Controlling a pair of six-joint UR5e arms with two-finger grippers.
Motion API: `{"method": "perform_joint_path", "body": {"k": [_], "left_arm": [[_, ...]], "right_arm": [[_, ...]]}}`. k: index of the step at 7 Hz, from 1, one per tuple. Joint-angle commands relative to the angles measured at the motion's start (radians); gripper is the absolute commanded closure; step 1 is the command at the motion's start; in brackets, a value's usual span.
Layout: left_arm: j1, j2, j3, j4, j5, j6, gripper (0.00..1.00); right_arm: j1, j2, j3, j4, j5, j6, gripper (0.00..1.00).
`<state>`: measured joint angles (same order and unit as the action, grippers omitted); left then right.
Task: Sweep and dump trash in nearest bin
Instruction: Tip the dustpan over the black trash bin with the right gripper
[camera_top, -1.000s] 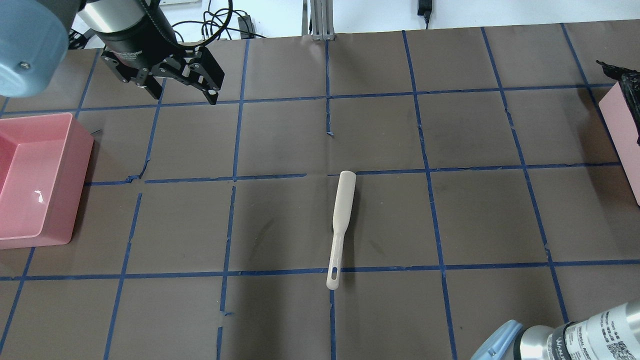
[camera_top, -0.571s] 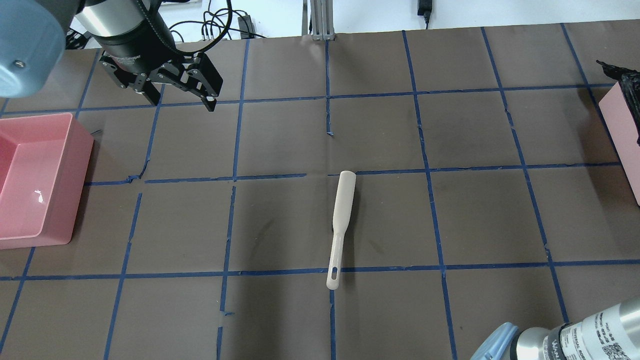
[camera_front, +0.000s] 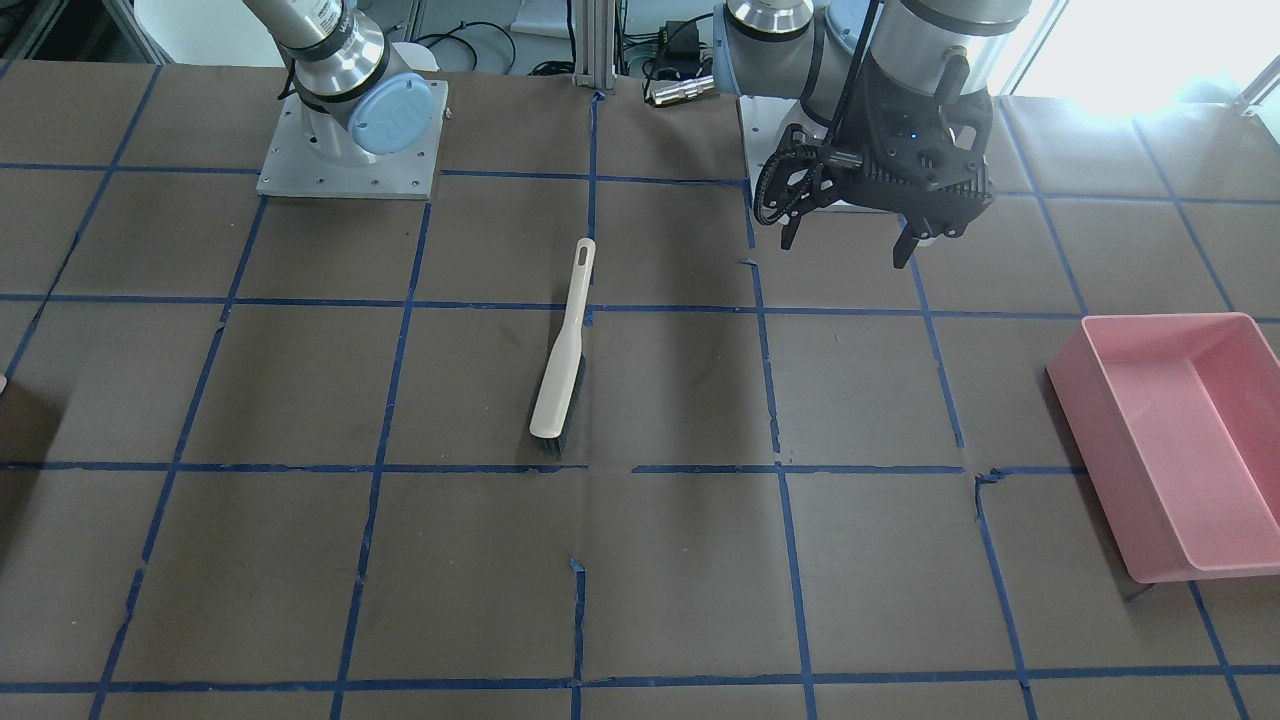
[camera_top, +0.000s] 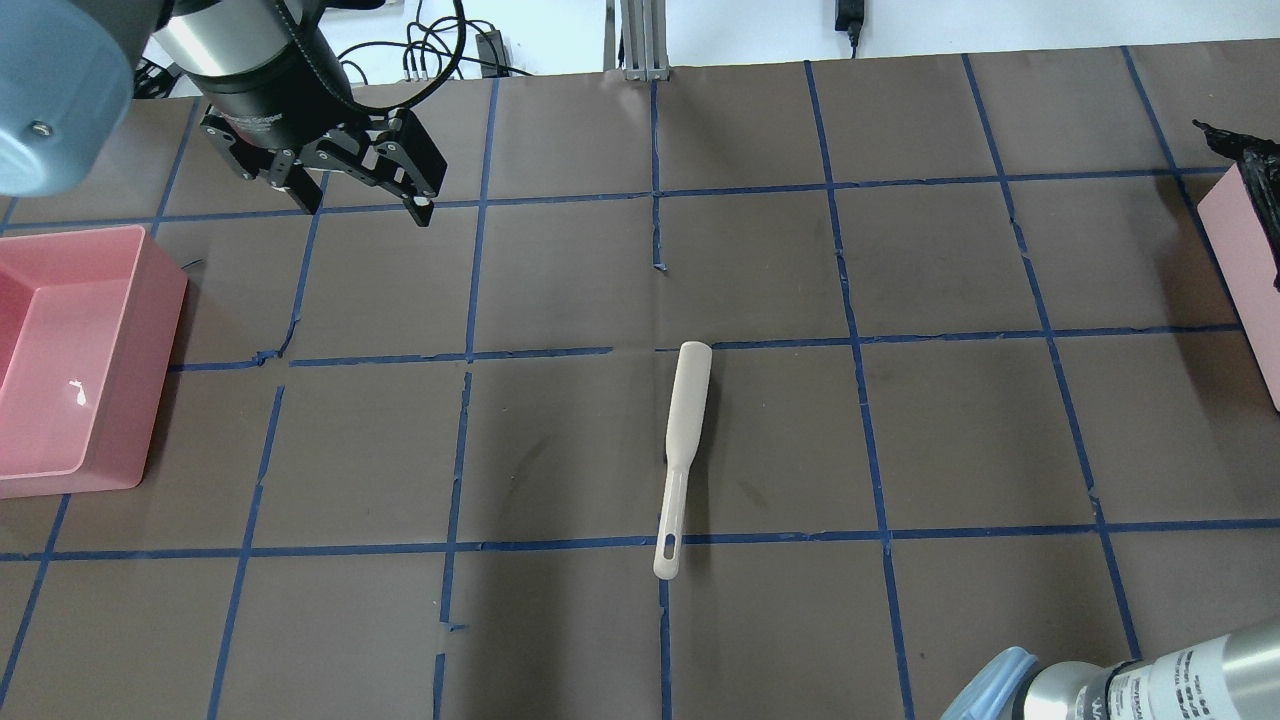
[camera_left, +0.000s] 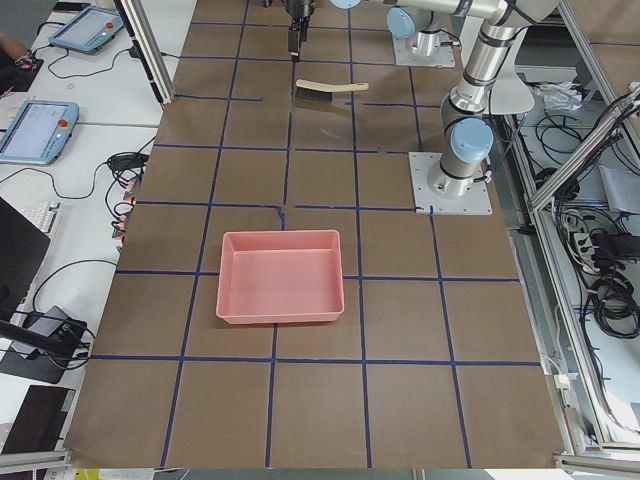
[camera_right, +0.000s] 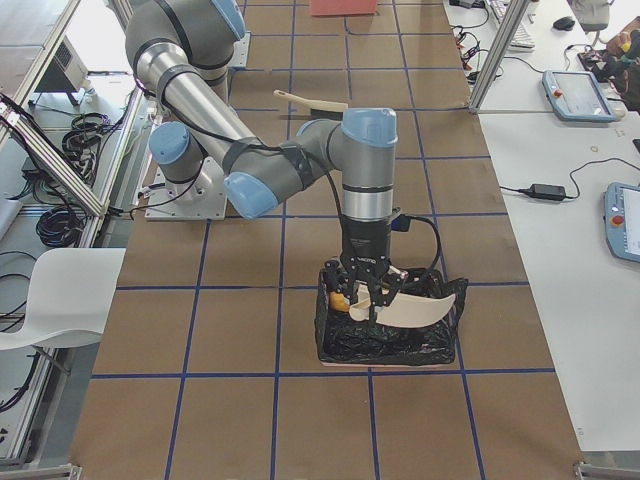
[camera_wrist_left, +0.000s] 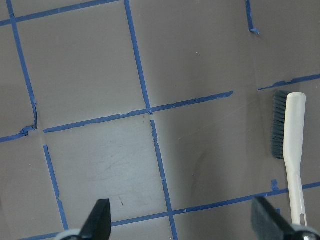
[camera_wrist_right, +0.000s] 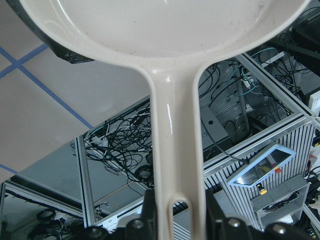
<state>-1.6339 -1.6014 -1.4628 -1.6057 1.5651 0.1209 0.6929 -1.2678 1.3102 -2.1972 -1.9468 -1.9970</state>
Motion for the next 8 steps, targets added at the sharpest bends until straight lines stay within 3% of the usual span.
{"method": "perform_joint_path", "body": {"k": [1, 4, 8], "left_arm": [[0.0, 0.0, 0.002, 0.001, -0.002, 0.002, 0.0], [0.0, 0.0, 0.002, 0.001, -0.003, 0.003, 0.0], [-0.001, 0.0, 0.001, 0.001, -0.003, 0.003, 0.0]], "right_arm": [[0.002, -0.066, 0.007, 0.147, 0.106, 0.149, 1.0], [0.057, -0.09, 0.038, 0.278, 0.224, 0.407, 1.0], [0.349, -0.087, 0.089, 0.368, 0.209, 0.88, 1.0]]}}
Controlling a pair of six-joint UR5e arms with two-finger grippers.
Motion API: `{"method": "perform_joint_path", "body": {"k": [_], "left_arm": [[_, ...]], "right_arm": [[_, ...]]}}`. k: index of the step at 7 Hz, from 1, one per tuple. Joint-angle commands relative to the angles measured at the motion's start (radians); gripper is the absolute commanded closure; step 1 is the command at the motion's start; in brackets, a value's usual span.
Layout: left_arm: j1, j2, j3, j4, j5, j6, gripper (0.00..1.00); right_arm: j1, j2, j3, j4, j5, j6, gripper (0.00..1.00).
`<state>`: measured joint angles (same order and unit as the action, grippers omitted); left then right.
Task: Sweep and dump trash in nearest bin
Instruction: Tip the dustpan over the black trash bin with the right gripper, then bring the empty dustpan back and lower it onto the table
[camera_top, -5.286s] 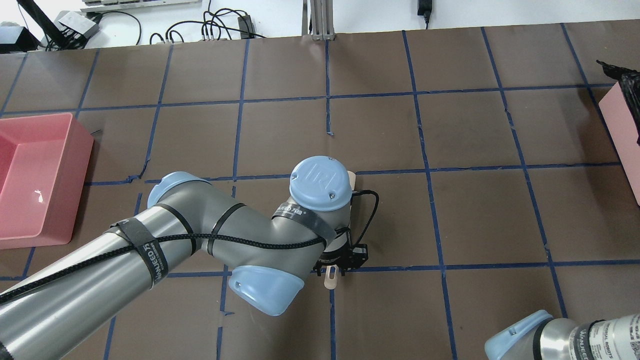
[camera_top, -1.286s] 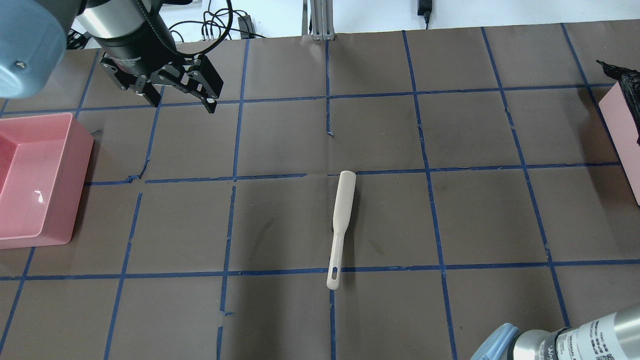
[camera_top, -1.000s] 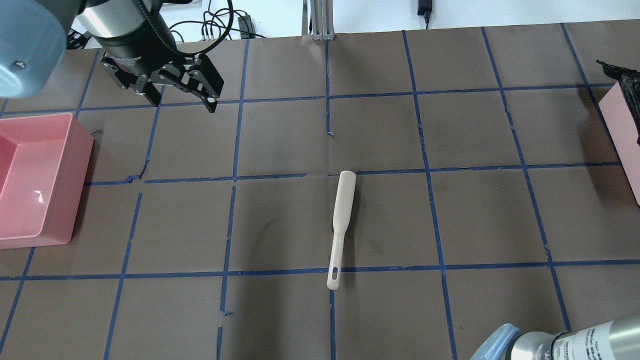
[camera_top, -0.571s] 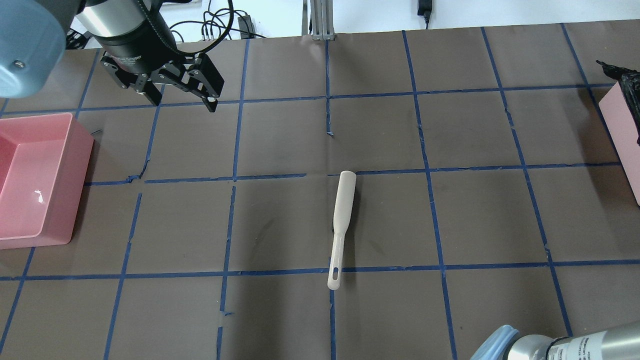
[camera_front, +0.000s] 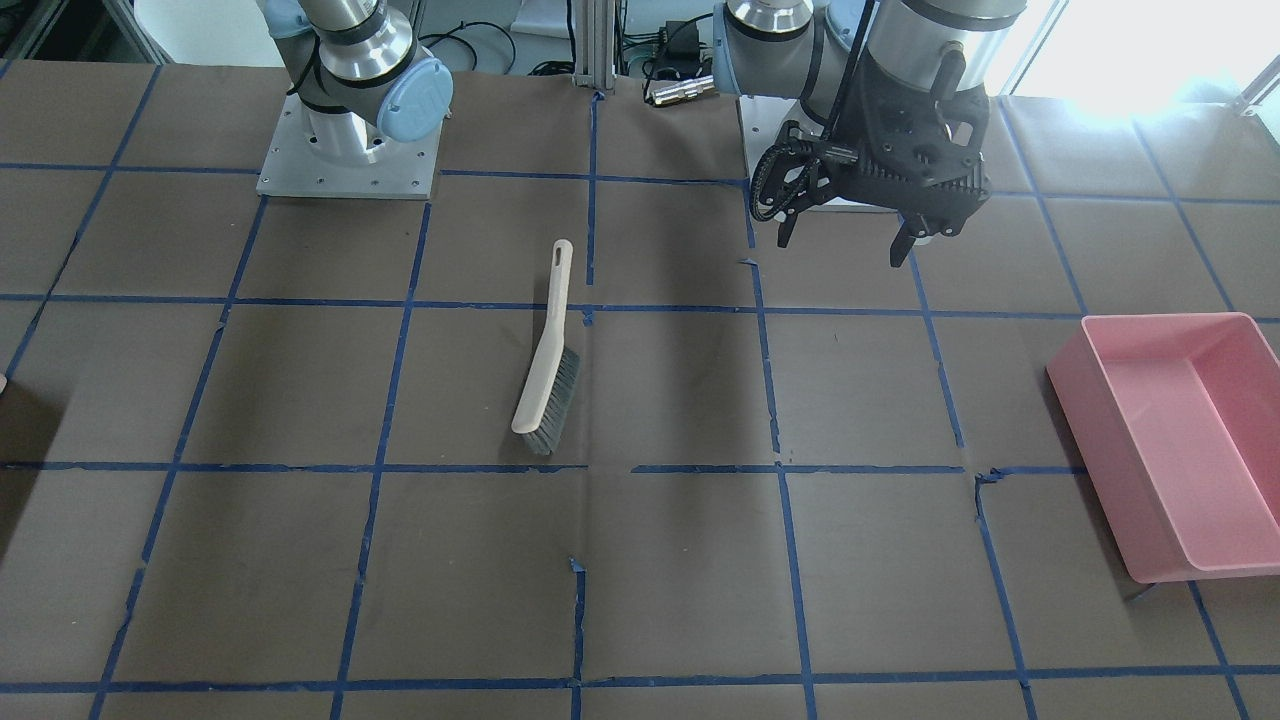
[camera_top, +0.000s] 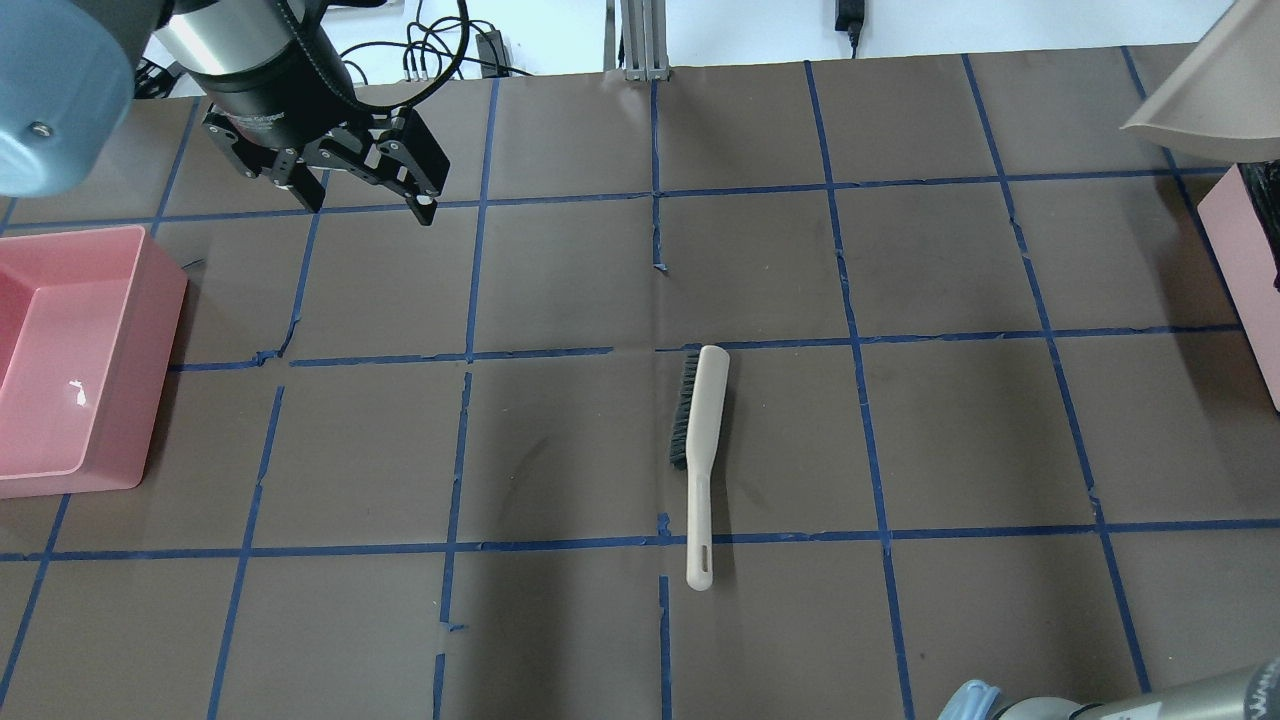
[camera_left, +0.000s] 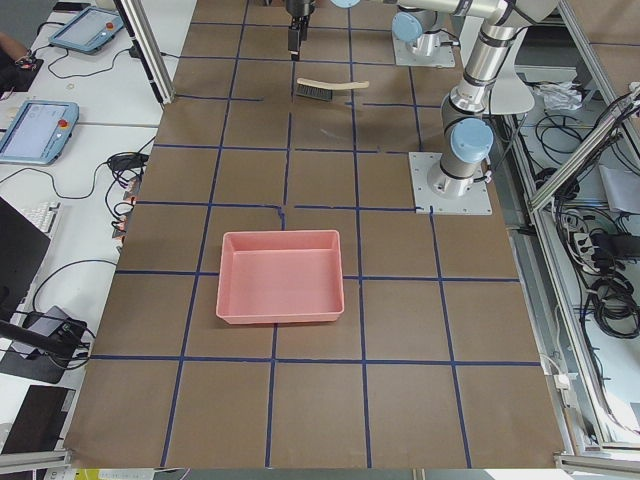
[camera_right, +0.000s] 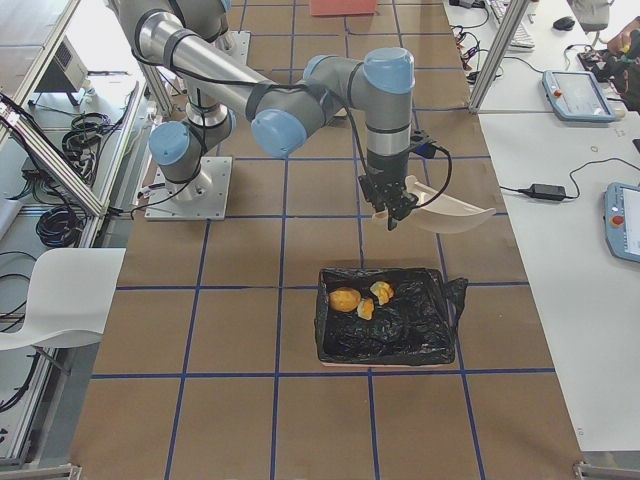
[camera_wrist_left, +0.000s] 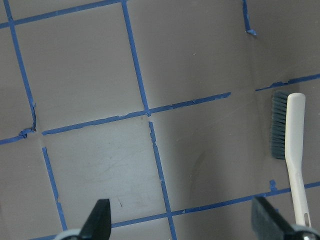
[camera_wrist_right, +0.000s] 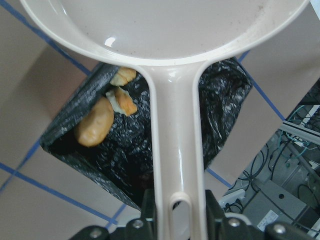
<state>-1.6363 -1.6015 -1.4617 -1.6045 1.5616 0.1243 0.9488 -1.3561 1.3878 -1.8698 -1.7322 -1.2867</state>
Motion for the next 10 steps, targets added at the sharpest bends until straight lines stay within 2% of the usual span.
{"method": "perform_joint_path", "body": {"k": [1, 6, 8, 10], "left_arm": [[0.001, 0.0, -0.002, 0.0, 0.0, 0.0, 0.0], [0.001, 0.0, -0.003, 0.0, 0.0, 0.0, 0.0], [0.001, 0.0, -0.005, 0.0, 0.0, 0.0, 0.0], [0.001, 0.002, -0.008, 0.0, 0.0, 0.0, 0.0]], "right_arm": [[0.149, 0.002, 0.022, 0.043, 0.0, 0.29, 1.0], [0.526, 0.02, 0.103, 0.046, 0.011, 0.855, 1.0], [0.687, 0.063, 0.111, 0.043, 0.017, 1.056, 1.0], [0.836, 0.123, 0.135, 0.029, 0.063, 1.275, 1.0]]}}
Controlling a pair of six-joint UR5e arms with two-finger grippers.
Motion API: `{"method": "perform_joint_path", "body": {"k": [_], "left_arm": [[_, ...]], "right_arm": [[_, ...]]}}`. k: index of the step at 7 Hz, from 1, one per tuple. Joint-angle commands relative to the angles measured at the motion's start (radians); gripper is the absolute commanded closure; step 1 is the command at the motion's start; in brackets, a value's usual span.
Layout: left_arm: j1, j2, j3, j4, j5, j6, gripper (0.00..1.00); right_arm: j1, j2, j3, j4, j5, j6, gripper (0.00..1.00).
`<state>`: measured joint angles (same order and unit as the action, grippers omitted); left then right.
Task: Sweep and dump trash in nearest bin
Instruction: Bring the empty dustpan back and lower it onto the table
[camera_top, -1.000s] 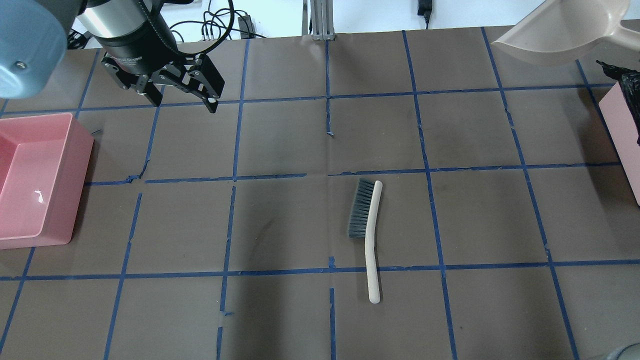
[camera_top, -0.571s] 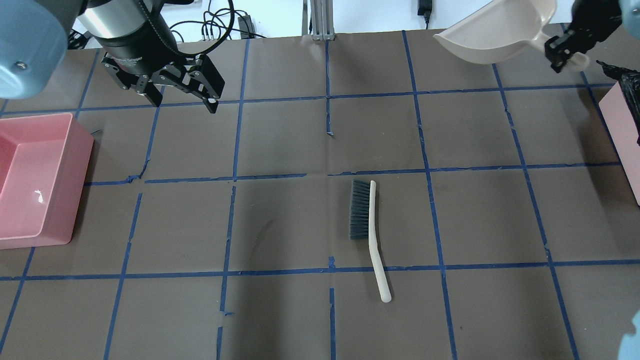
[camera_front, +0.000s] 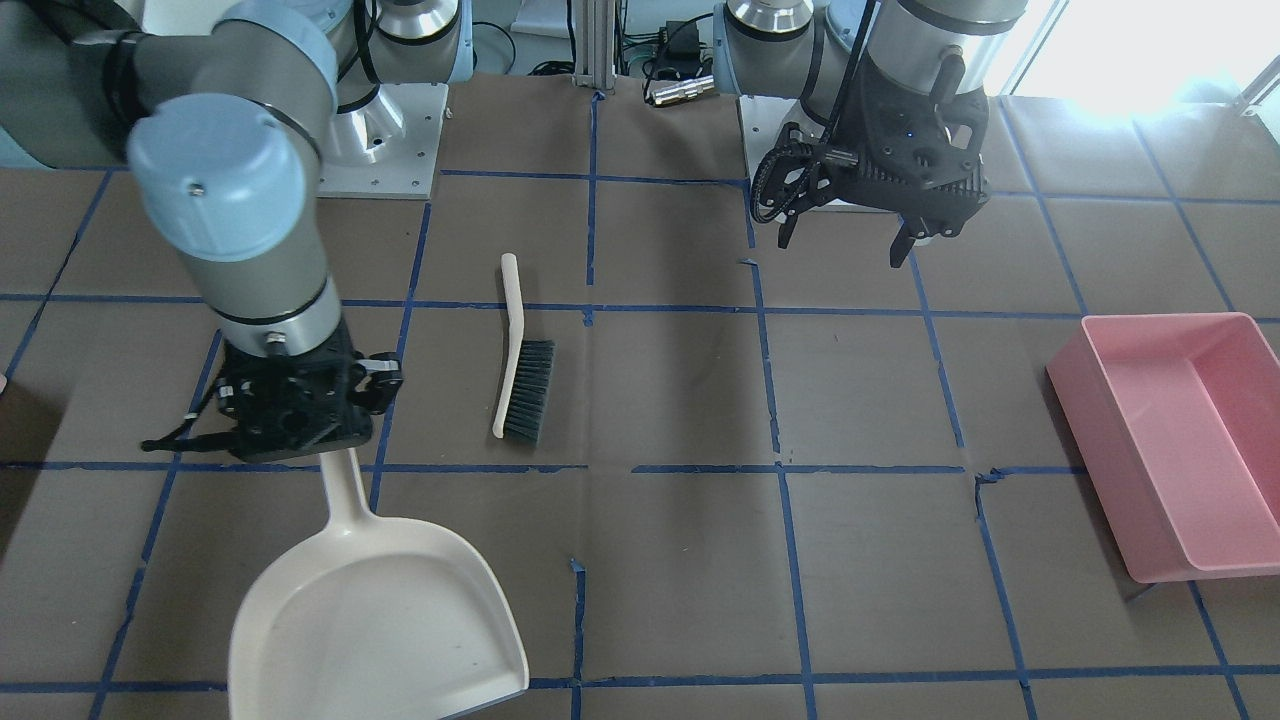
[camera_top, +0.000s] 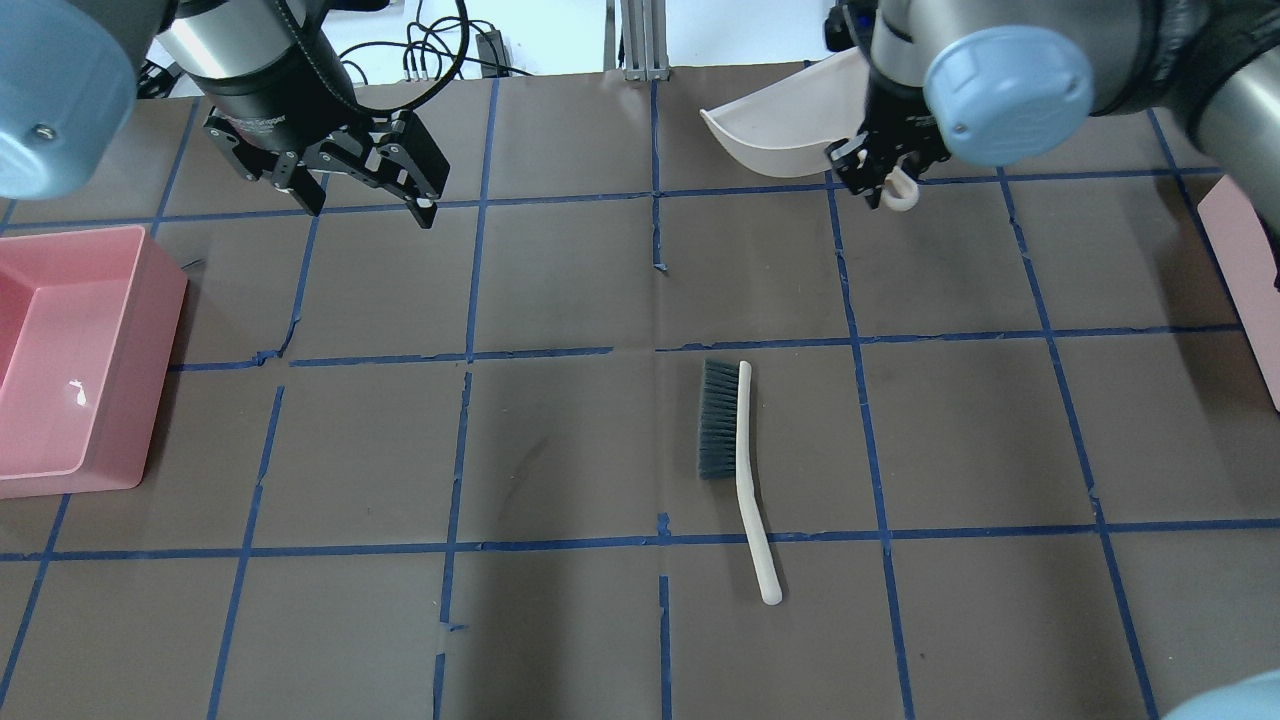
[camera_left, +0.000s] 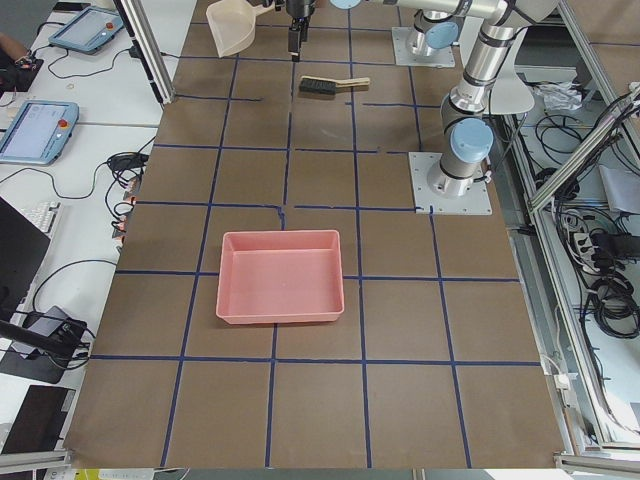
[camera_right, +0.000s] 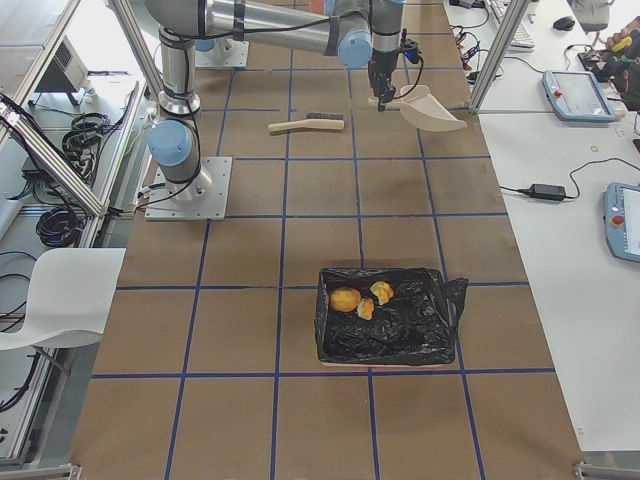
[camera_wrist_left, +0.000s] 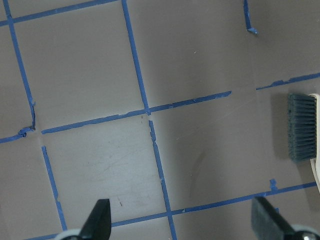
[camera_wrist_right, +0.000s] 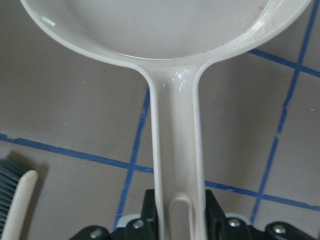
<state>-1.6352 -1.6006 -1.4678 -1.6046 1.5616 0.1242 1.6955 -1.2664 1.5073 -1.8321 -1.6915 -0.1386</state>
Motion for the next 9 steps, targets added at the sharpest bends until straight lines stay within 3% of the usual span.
{"method": "perform_joint_path", "body": {"k": [1, 5, 7, 8, 9], "left_arm": [[0.0, 0.001, -0.002, 0.0, 0.001, 0.0, 0.0], [0.0, 0.001, -0.005, 0.0, 0.0, 0.0, 0.0], [0.0, 0.001, -0.005, 0.0, 0.001, 0.0, 0.0], [0.001, 0.002, -0.005, 0.0, 0.001, 0.0, 0.0], [0.0, 0.002, -0.005, 0.0, 0.001, 0.0, 0.0]], "right_arm": [[0.154, 0.071, 0.039, -0.106, 0.074, 0.175, 1.0], [0.222, 0.218, 0.037, -0.294, 0.105, 0.39, 0.98], [0.237, 0.228, 0.037, -0.331, 0.107, 0.393, 0.87], [0.239, 0.232, 0.037, -0.335, 0.095, 0.387, 0.08], [0.224, 0.225, 0.03, -0.331, 0.101, 0.384, 0.0]]}}
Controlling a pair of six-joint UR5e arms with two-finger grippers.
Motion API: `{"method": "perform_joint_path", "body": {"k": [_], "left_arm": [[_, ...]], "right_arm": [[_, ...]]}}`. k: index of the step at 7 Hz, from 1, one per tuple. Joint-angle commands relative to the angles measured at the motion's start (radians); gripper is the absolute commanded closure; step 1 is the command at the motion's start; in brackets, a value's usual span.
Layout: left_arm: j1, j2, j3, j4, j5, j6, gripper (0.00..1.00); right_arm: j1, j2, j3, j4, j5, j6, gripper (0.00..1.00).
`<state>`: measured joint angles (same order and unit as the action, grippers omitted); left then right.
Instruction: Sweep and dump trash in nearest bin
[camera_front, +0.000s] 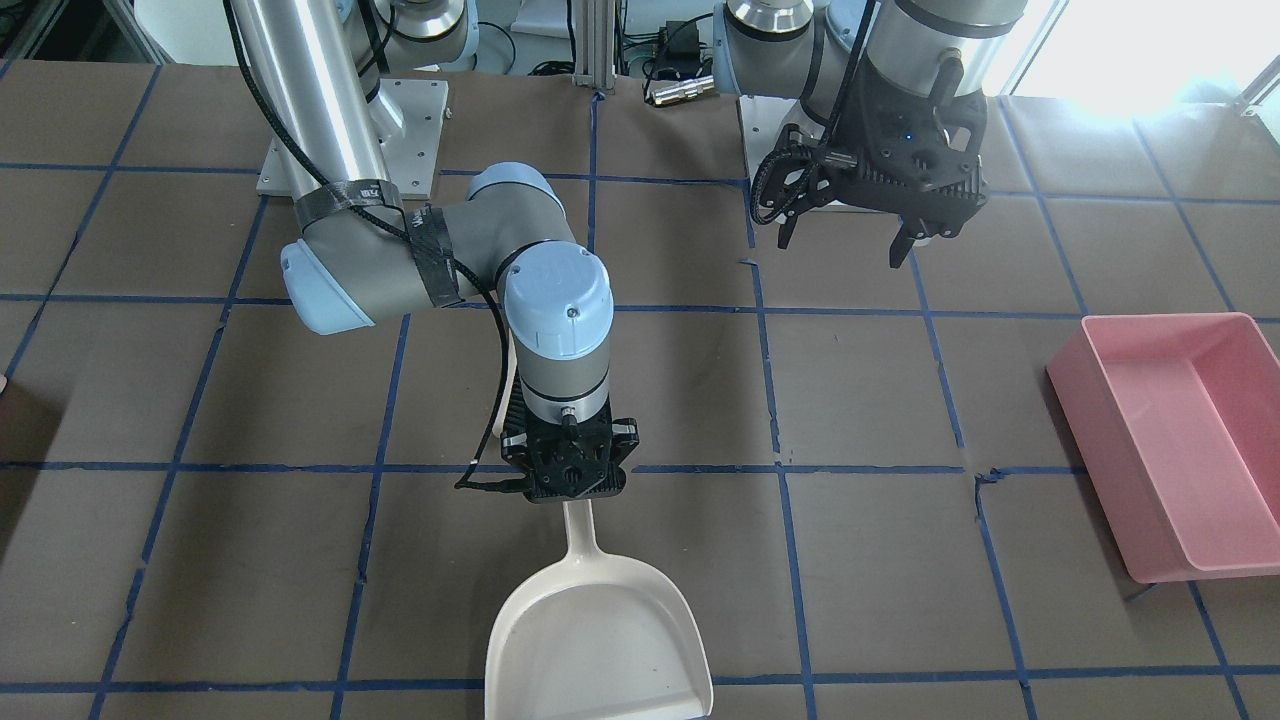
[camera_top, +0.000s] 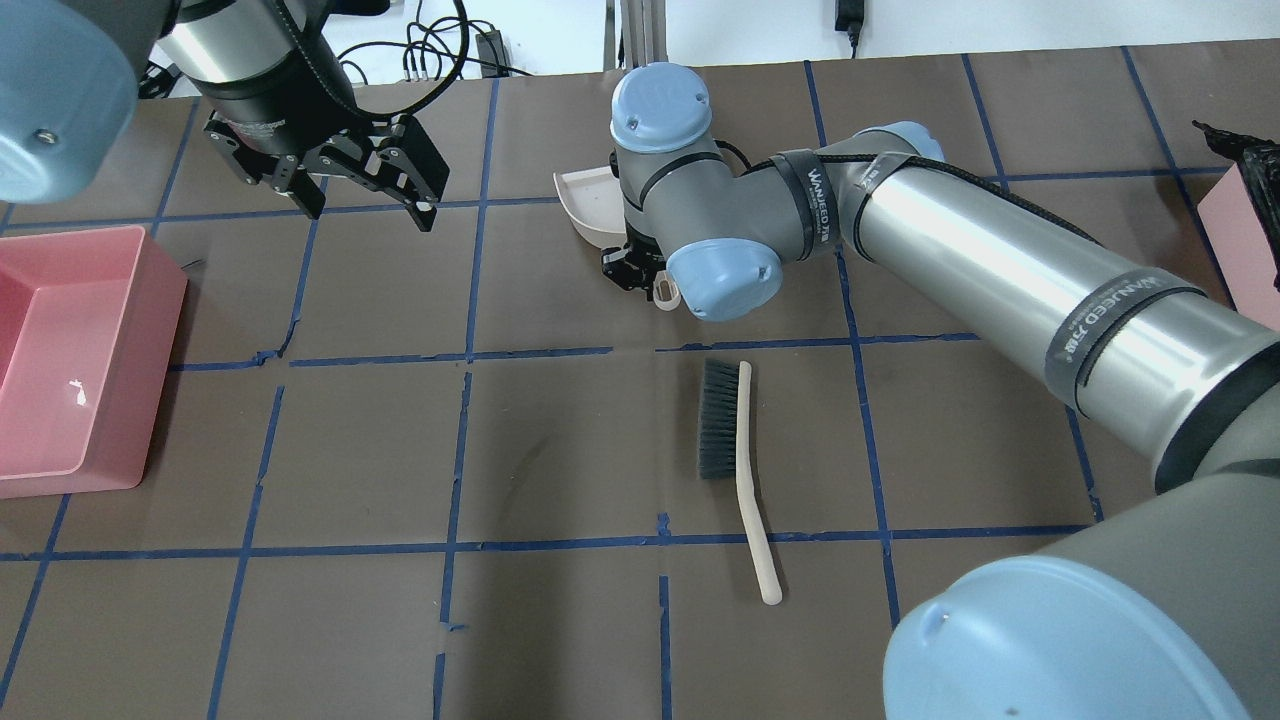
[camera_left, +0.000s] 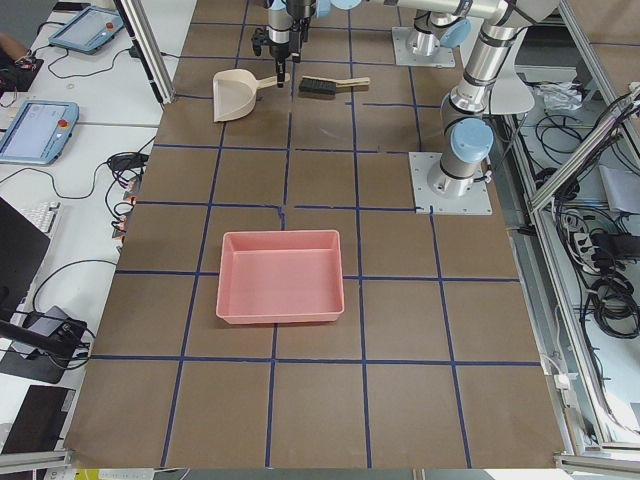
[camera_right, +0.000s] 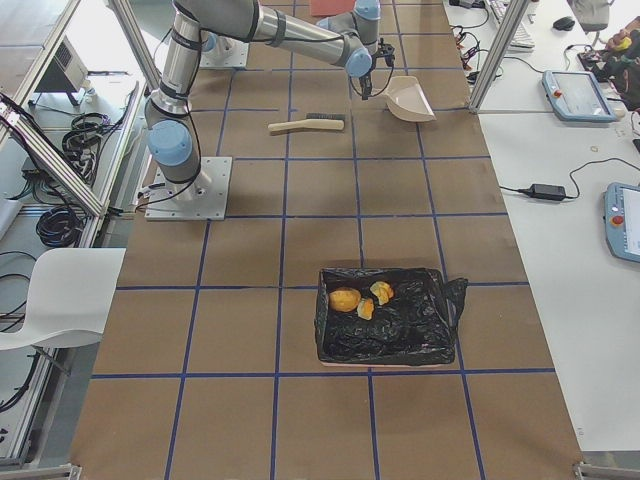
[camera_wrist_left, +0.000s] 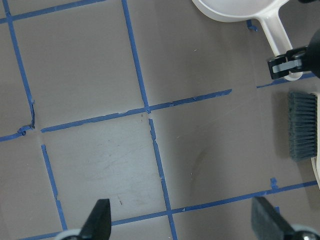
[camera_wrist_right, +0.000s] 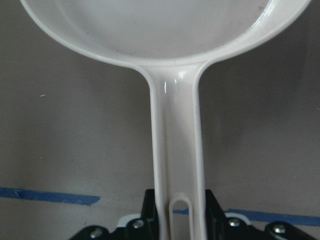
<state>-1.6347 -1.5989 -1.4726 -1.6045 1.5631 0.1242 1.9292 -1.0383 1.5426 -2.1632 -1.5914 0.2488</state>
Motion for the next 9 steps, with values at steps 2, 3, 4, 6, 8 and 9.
{"method": "perform_joint_path", "body": {"k": [2, 3, 4, 6, 8, 9], "left_arm": [[0.0, 0.0, 0.0, 0.0, 0.0, 0.0, 0.0], [0.0, -0.001, 0.0, 0.0, 0.0, 0.0, 0.0], [0.0, 0.0, 0.0, 0.0, 0.0, 0.0, 0.0], [-0.002, 0.0, 0.001, 0.0, 0.0, 0.0, 0.0], [-0.004, 0.002, 0.0, 0.0, 0.0, 0.0, 0.0], [-0.002, 0.0, -0.005, 0.0, 0.002, 0.0, 0.0]], "right_arm": [[-0.086, -0.044, -0.077, 0.101, 0.005, -0.006, 0.0], [-0.142, -0.13, -0.106, 0.24, 0.005, -0.049, 0.0], [-0.189, -0.228, -0.105, 0.379, 0.004, -0.087, 0.0], [-0.246, -0.427, -0.101, 0.62, -0.004, -0.137, 0.0], [-0.26, -0.52, -0.023, 0.71, -0.012, -0.173, 0.0], [-0.263, -0.525, 0.029, 0.657, 0.001, -0.233, 0.0]]}}
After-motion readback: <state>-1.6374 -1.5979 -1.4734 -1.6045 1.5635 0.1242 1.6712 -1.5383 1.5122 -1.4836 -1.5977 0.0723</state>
